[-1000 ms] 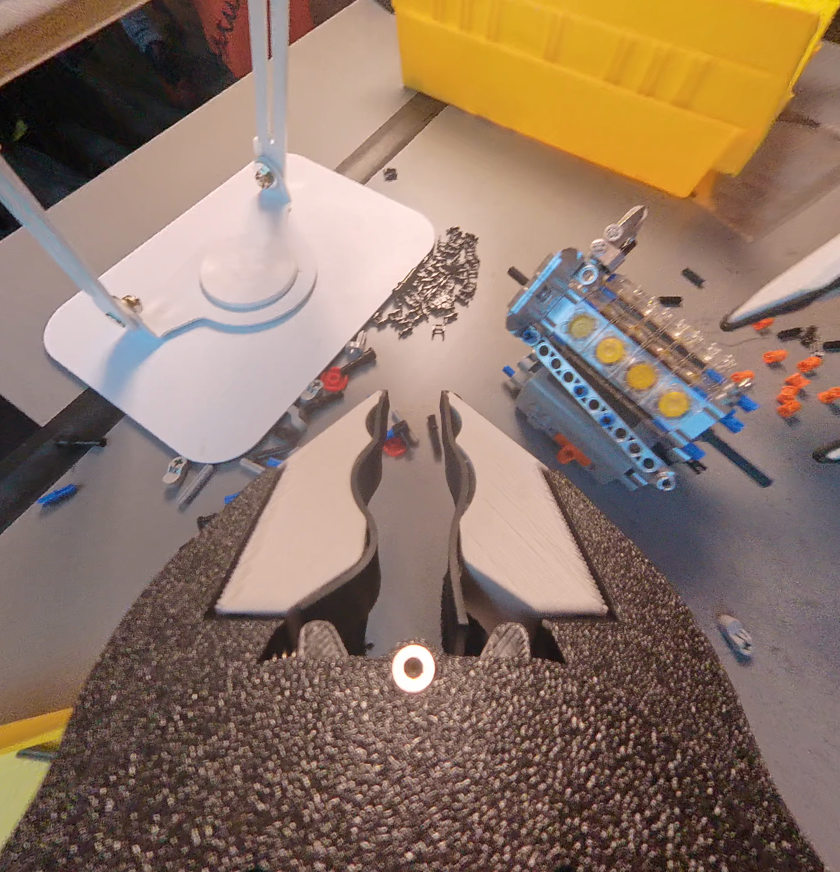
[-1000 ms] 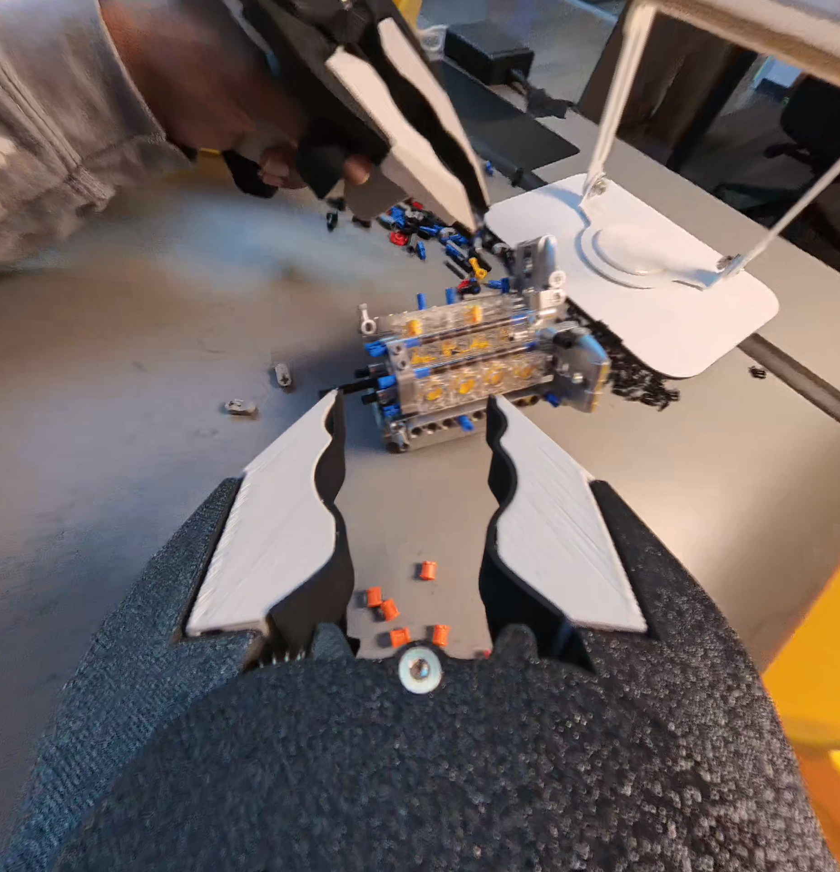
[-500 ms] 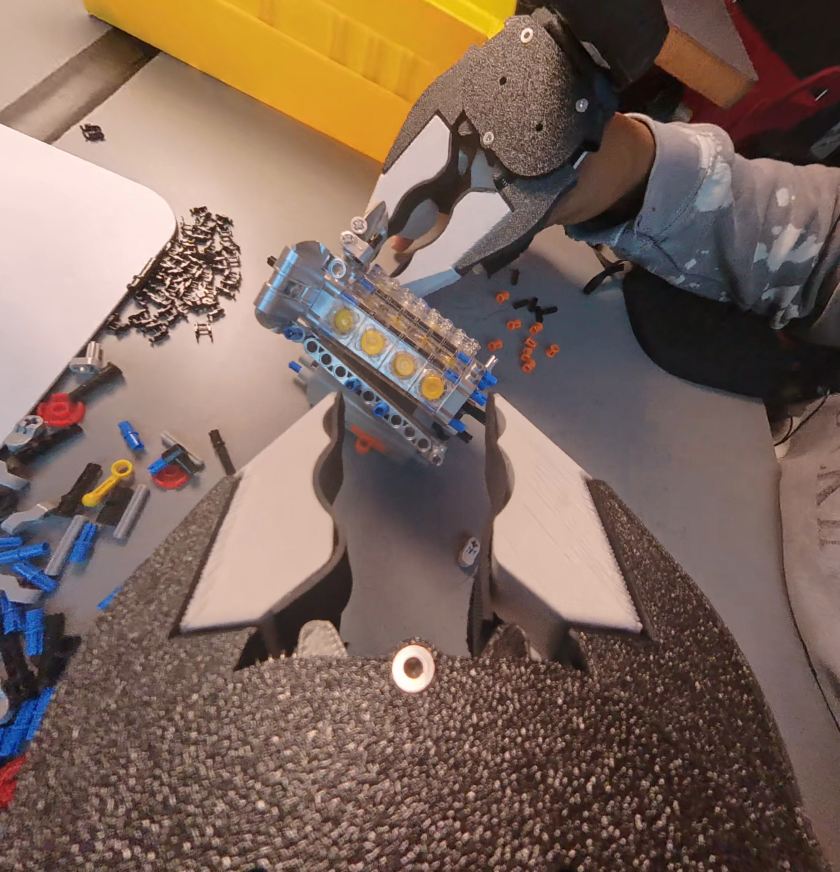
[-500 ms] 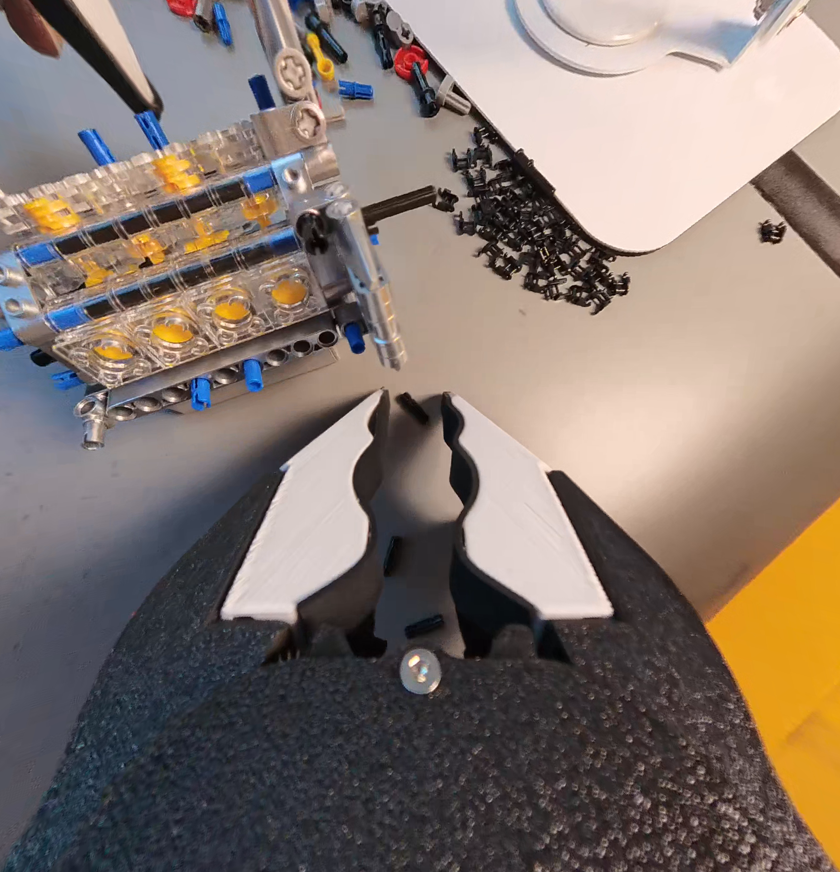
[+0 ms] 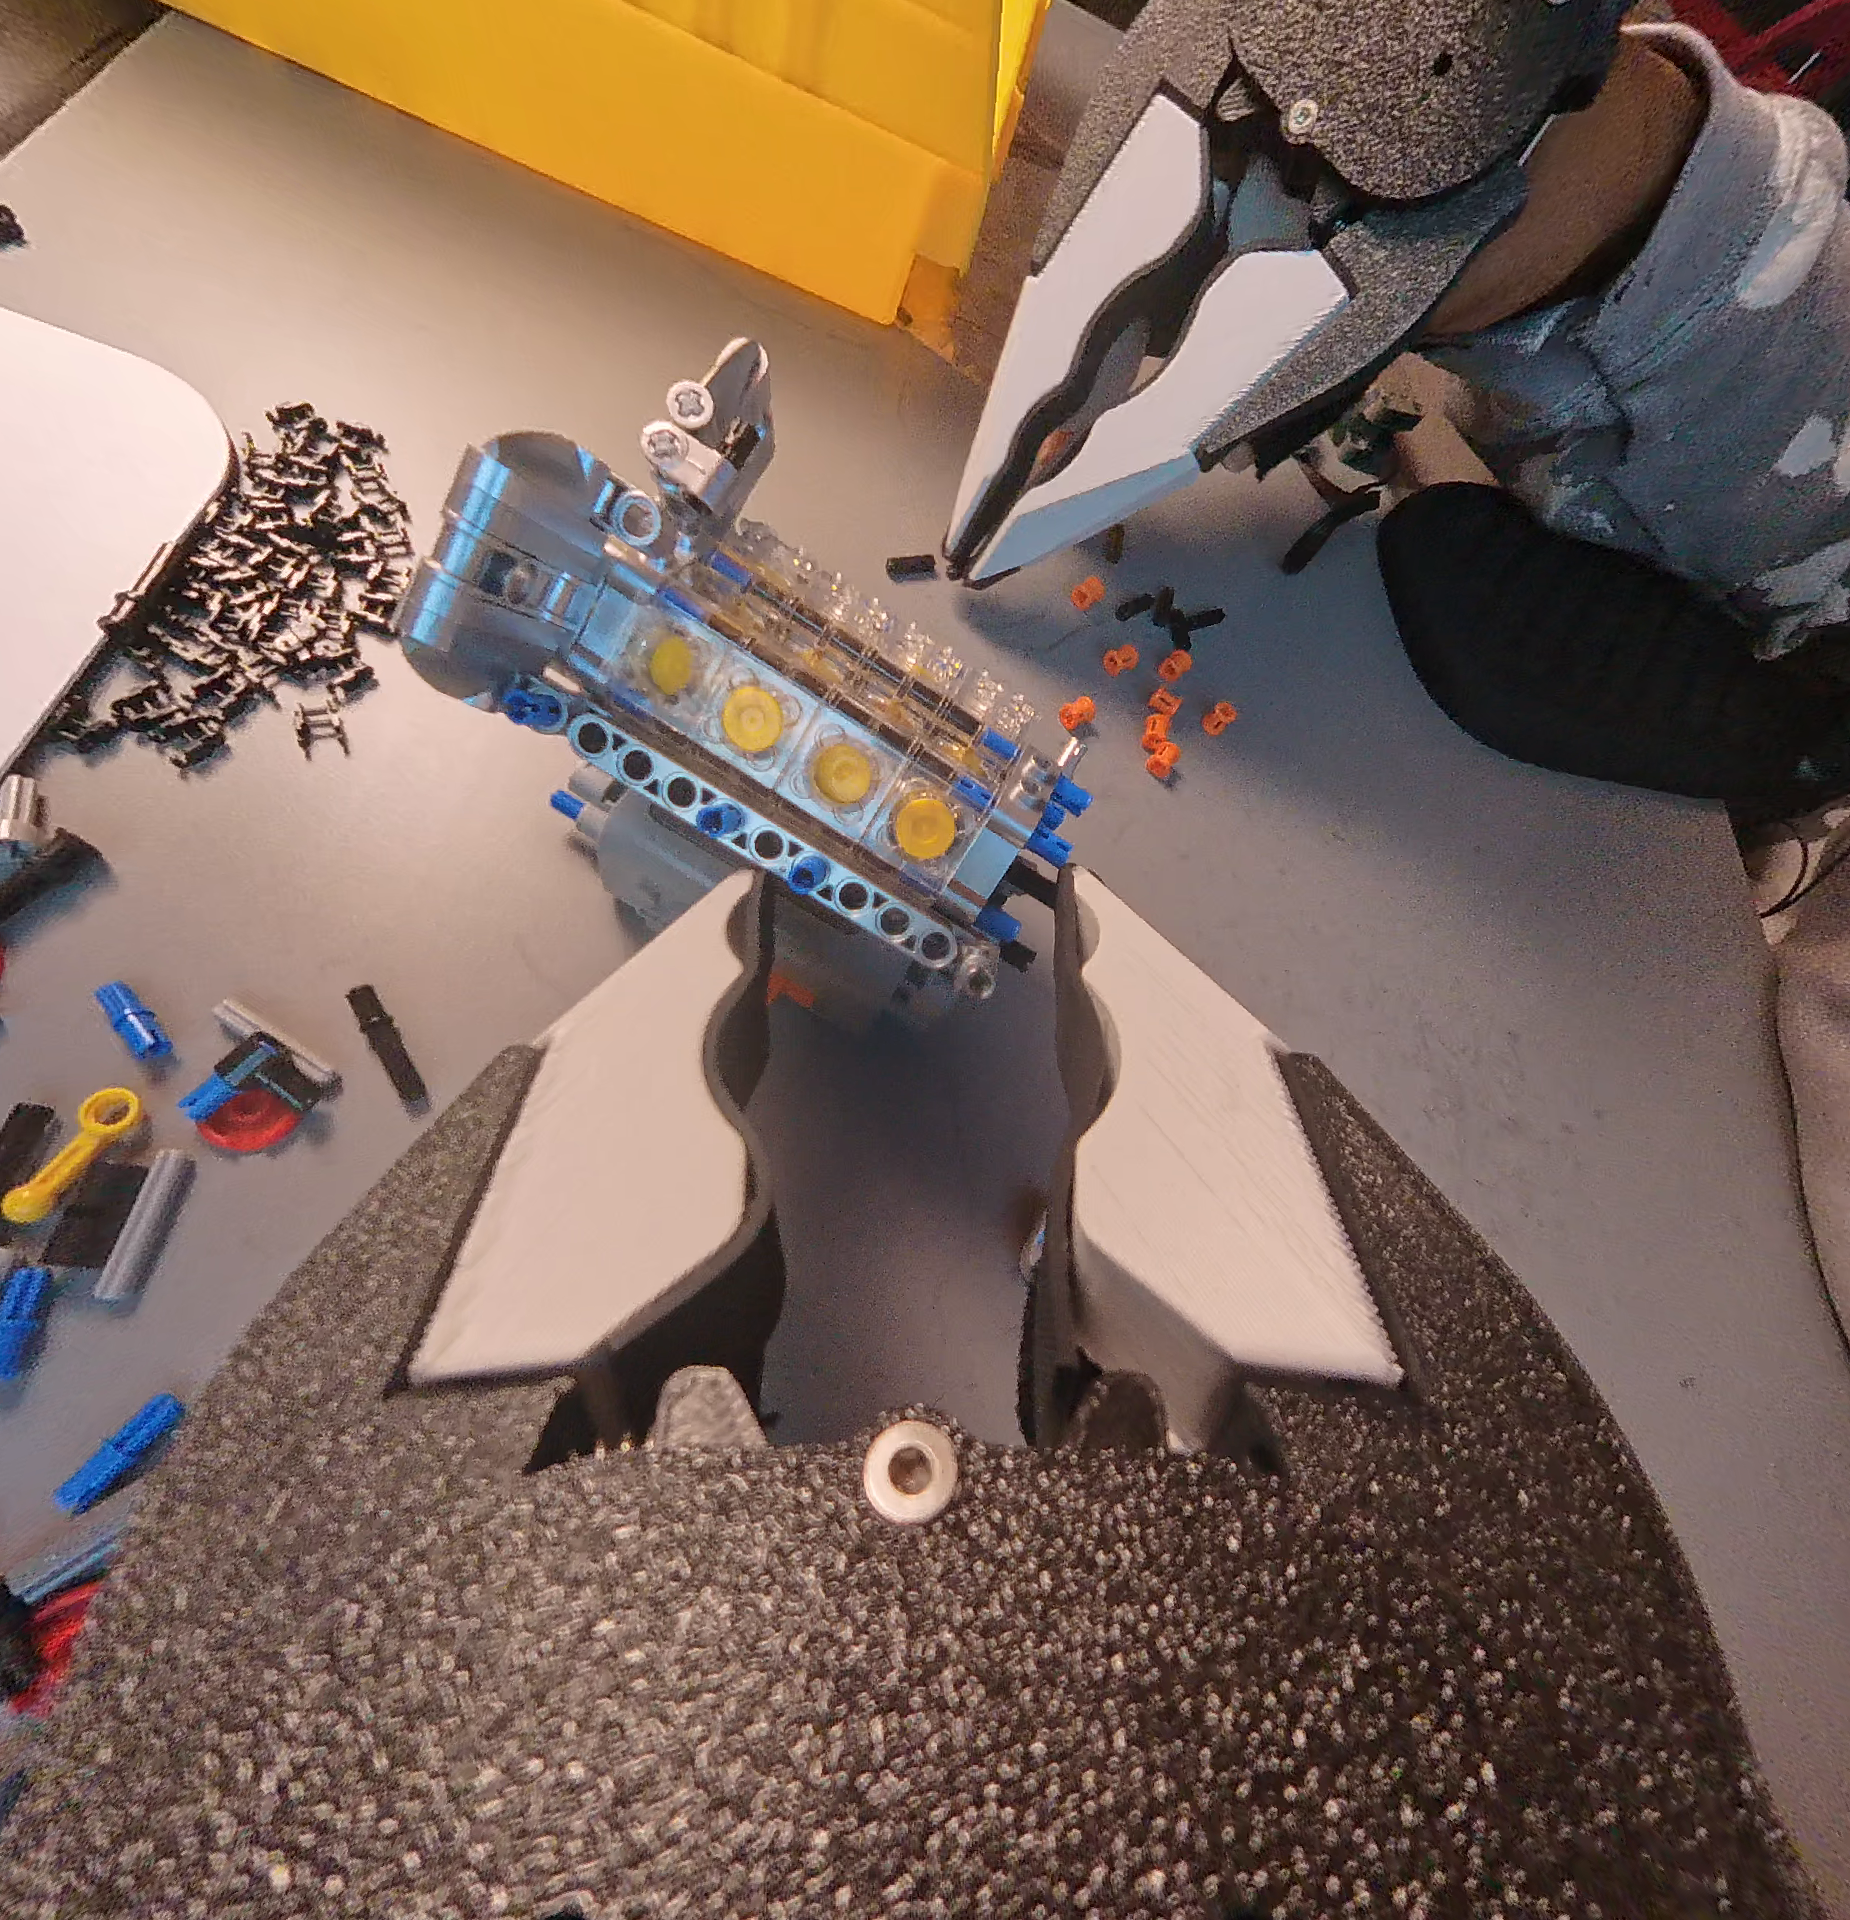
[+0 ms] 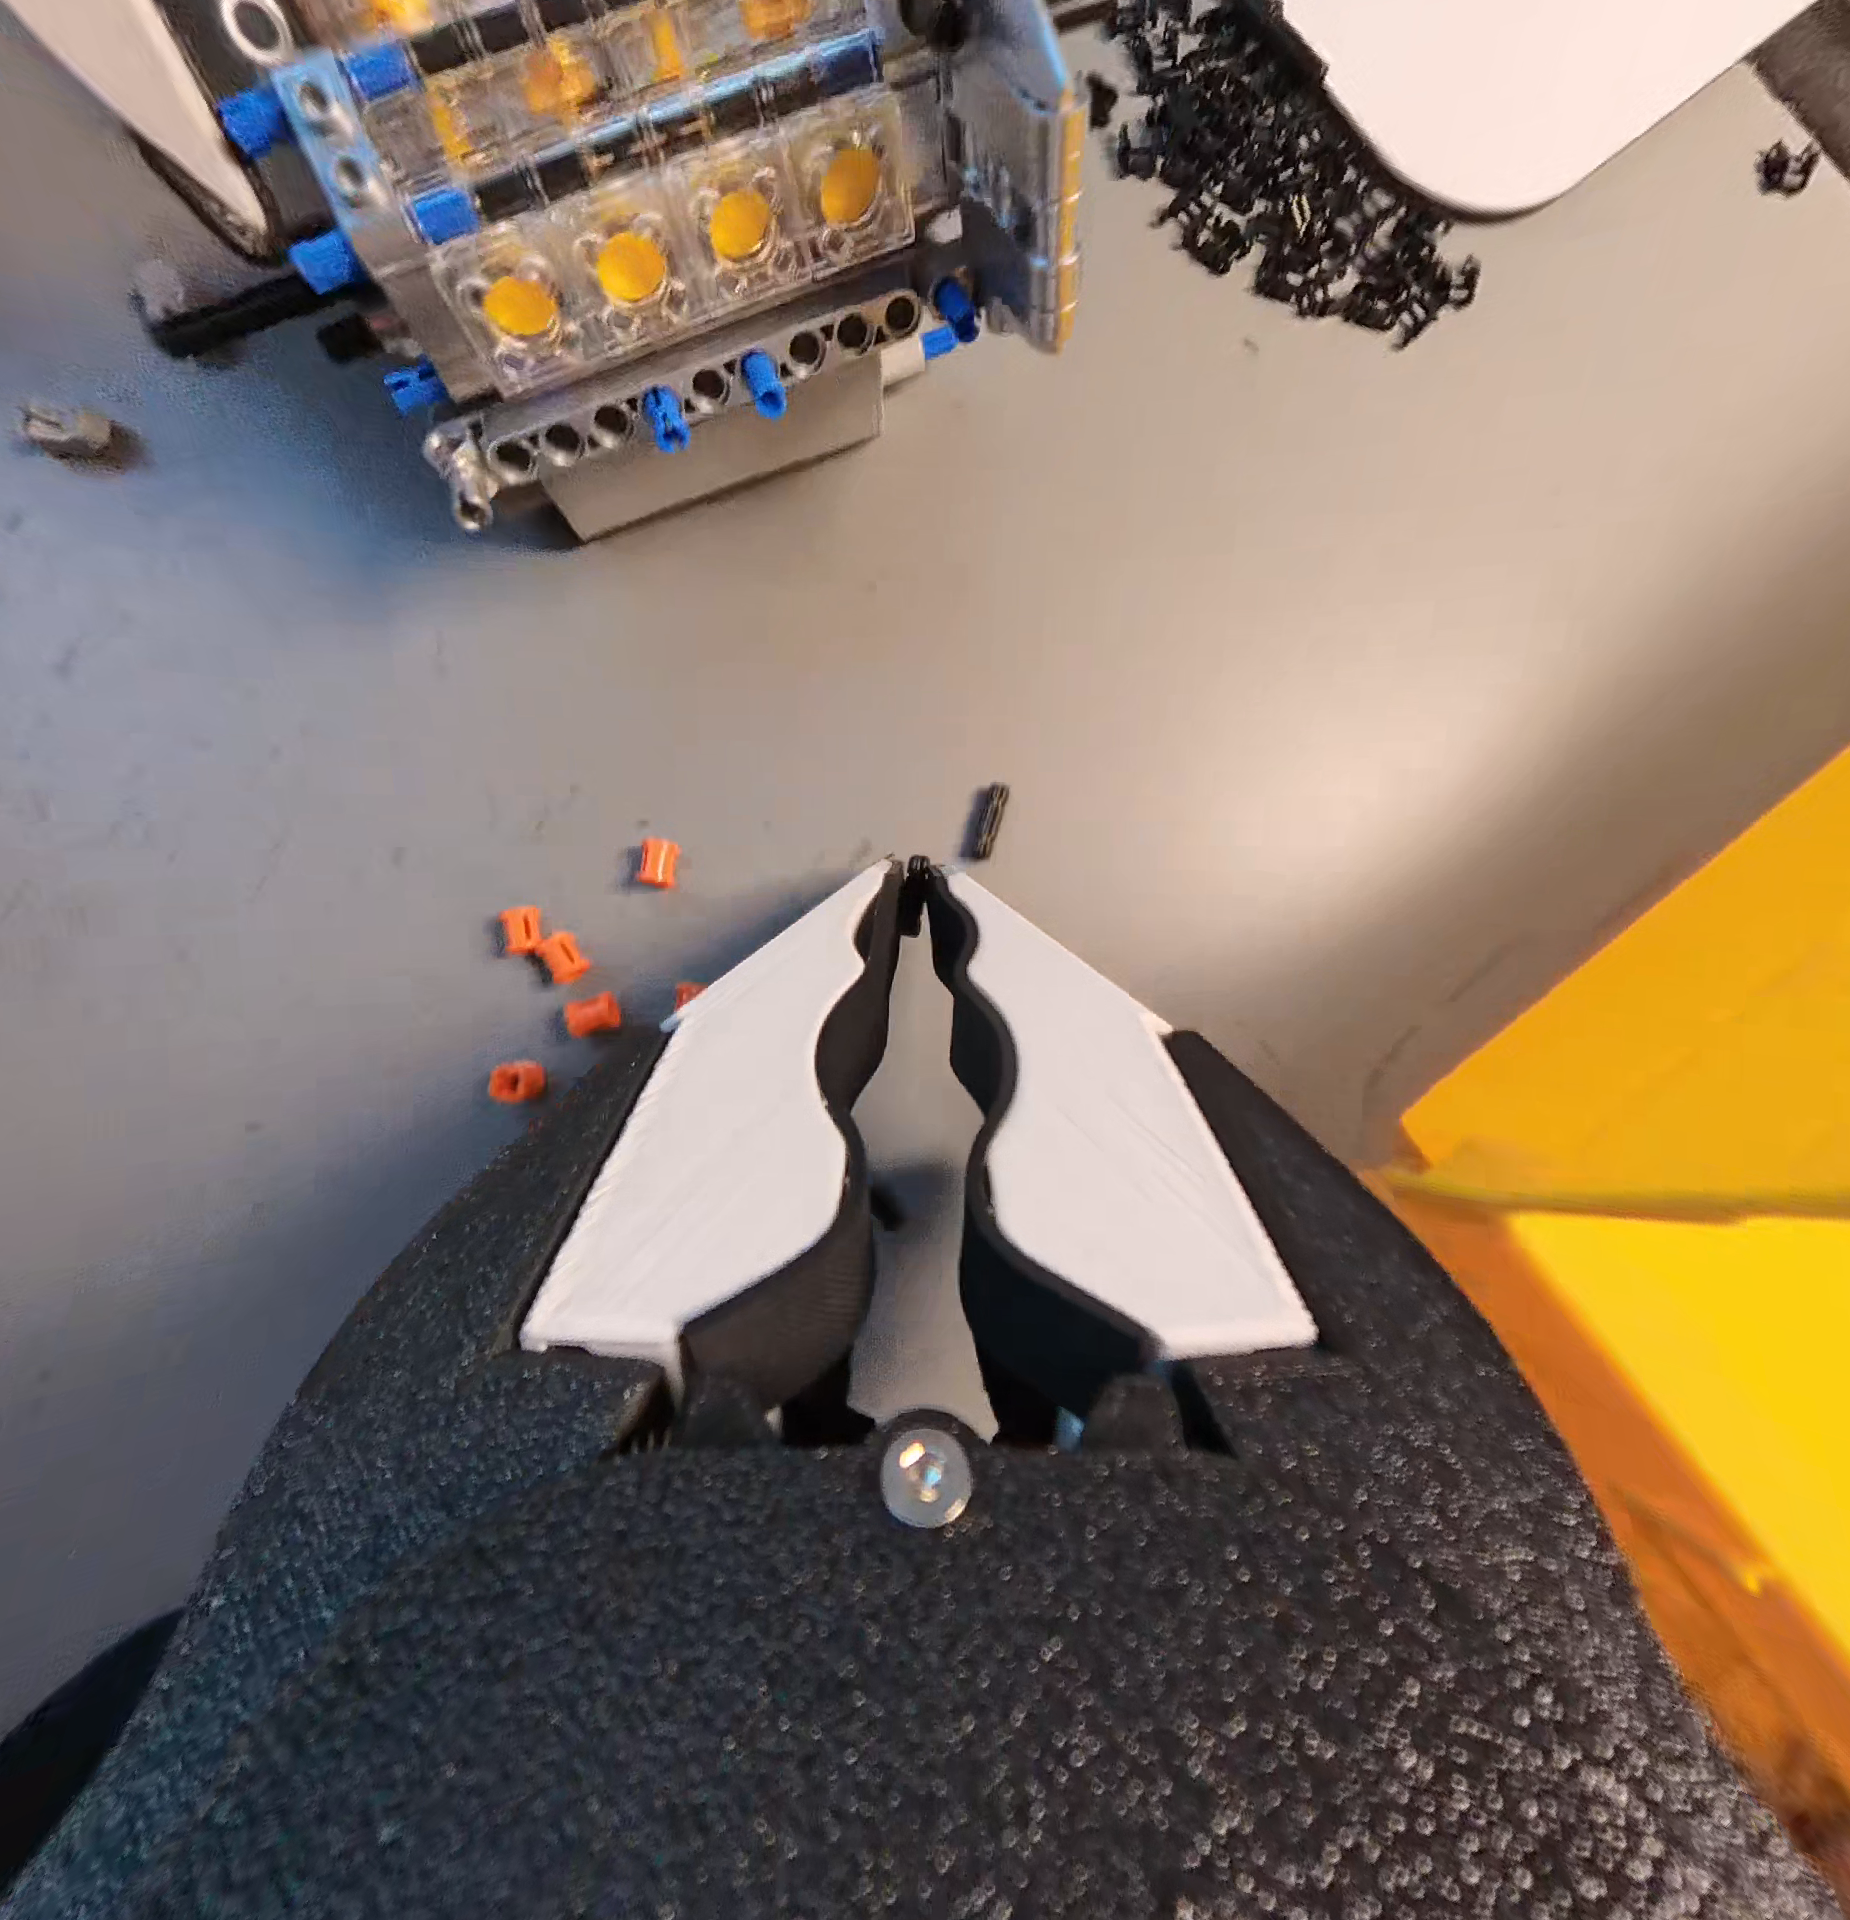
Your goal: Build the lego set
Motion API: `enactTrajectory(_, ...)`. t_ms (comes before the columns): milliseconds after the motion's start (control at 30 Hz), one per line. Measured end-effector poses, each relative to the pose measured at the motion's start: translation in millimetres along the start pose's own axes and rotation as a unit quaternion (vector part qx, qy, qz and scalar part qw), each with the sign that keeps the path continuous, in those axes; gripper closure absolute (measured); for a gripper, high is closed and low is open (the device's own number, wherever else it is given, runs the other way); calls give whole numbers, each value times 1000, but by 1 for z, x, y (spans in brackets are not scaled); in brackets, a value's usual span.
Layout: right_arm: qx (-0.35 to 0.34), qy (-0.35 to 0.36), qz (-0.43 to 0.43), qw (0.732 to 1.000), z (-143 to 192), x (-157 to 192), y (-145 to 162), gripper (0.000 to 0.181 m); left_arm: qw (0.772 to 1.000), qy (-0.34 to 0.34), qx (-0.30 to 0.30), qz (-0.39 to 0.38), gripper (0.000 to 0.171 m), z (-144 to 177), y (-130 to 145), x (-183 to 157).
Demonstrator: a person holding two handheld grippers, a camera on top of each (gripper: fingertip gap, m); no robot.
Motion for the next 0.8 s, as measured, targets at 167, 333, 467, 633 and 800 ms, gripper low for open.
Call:
enactTrajectory(167, -2, -24, 8, 1000, 7, 17, 16, 172, 1000, 3, -10, -1, 125, -10, -6, 1)
enactTrajectory(333, -87, -14, 16, 996, 23, 15, -6, 159, 999, 8, -31, -3, 126, -19, -13, 1)
enactTrajectory(467, -172, 2, 31, 985, 32, 20, -27, 159, 1000, 1, -24, -12, 126, -10, -10, 2)
enactTrajectory(633, -232, 30, 84, 969, 36, 35, -40, 159, 996, -65, -63, 15, 126, 41, -8, 29)
enactTrajectory(800, -306, 15, 119, 944, 48, 66, -57, 159, 951, -277, -64, 119, 136, 80, 19, 106)
Point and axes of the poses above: each gripper's, where its closed fingertips meet, z back along the fingers, y out of its underside, x = y × z across the jaws, the point moved 2 cm from there along z, back along the fingers, and after that the axes turned 5 degrees about x, right-handed, at the moved point
